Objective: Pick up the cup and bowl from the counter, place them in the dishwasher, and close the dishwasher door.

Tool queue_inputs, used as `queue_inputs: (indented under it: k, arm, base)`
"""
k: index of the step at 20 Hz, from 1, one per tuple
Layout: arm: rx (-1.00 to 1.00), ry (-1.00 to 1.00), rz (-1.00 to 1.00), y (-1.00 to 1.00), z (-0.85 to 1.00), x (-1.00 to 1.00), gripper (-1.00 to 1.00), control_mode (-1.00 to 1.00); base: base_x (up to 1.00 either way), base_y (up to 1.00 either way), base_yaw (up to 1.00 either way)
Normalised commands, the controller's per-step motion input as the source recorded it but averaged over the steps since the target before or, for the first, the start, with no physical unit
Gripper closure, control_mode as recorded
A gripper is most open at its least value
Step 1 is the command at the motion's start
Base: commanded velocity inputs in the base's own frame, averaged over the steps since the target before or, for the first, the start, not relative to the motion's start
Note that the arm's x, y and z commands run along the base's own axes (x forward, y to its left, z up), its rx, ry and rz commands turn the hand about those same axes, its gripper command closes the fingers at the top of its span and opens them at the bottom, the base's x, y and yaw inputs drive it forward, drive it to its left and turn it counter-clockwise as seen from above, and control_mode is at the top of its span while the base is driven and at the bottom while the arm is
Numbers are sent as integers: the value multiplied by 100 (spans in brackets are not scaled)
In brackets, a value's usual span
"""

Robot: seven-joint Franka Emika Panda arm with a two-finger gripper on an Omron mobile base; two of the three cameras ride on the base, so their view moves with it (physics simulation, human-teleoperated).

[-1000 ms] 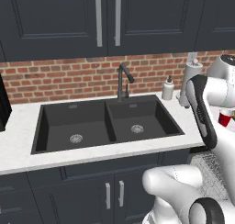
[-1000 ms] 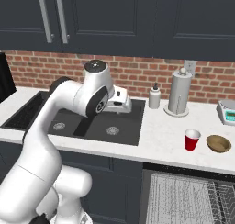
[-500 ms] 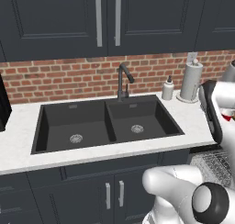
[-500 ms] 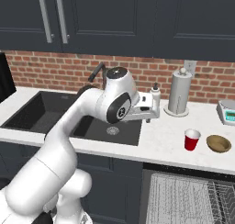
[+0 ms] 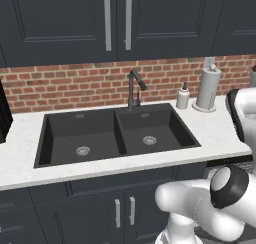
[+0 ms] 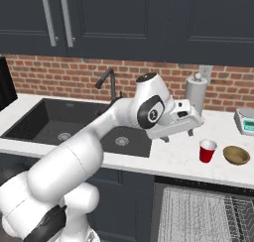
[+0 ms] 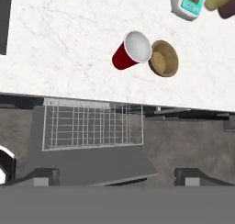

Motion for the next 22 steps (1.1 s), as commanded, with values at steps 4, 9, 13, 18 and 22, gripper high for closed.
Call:
queue_inputs:
  k: [4, 9, 13, 18, 22]
  arm:
    - [0, 7, 0, -100, -5, 0, -100, -100]
    - [0, 4, 0, -70, -19, 37, -100, -100]
    - [0, 0, 0, -22, -42, 54, -100, -100]
    - [-2, 0, 1, -1, -55, 55, -100, -100]
    - [-3, -1, 2, 0, -57, 41, -100, -100]
  base:
    - [0, 0, 0]
    - [0, 0, 0]
    - [0, 0, 0]
    - [0, 0, 0]
    - [0, 0, 0]
